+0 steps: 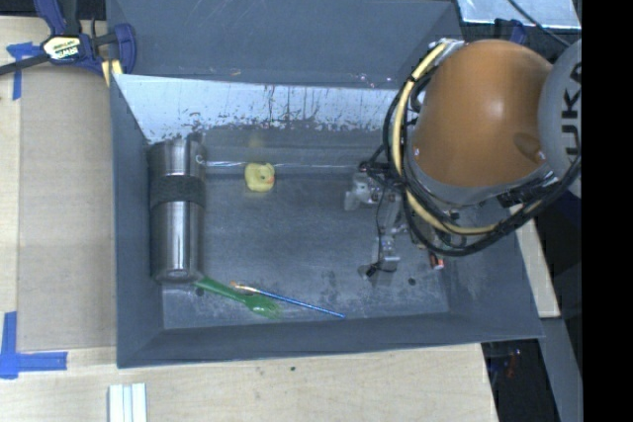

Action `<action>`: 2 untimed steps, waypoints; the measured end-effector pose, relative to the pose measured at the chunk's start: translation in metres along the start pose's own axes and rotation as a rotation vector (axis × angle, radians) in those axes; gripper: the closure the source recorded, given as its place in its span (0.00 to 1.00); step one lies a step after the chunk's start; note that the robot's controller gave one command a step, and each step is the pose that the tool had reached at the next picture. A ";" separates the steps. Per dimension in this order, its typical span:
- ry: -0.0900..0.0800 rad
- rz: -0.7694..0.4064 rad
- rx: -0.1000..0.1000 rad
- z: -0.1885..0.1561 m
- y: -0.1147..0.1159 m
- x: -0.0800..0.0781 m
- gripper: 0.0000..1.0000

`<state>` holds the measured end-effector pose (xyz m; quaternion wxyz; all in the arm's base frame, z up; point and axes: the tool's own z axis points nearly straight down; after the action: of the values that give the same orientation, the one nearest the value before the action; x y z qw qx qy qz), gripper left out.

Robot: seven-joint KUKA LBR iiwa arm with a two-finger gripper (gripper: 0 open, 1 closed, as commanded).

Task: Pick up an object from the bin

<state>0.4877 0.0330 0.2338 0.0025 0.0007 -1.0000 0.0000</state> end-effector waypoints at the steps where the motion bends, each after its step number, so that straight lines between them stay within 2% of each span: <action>1: -0.008 0.002 0.000 -0.004 0.000 -0.002 0.00; 2: -0.013 -0.140 -0.001 0.130 0.102 -0.016 0.00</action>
Offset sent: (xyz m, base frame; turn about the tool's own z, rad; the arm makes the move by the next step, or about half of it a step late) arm 0.0153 0.1269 -0.1638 -0.1731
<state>0.5025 0.1355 0.1039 -0.0041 0.0706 -0.9975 -0.0006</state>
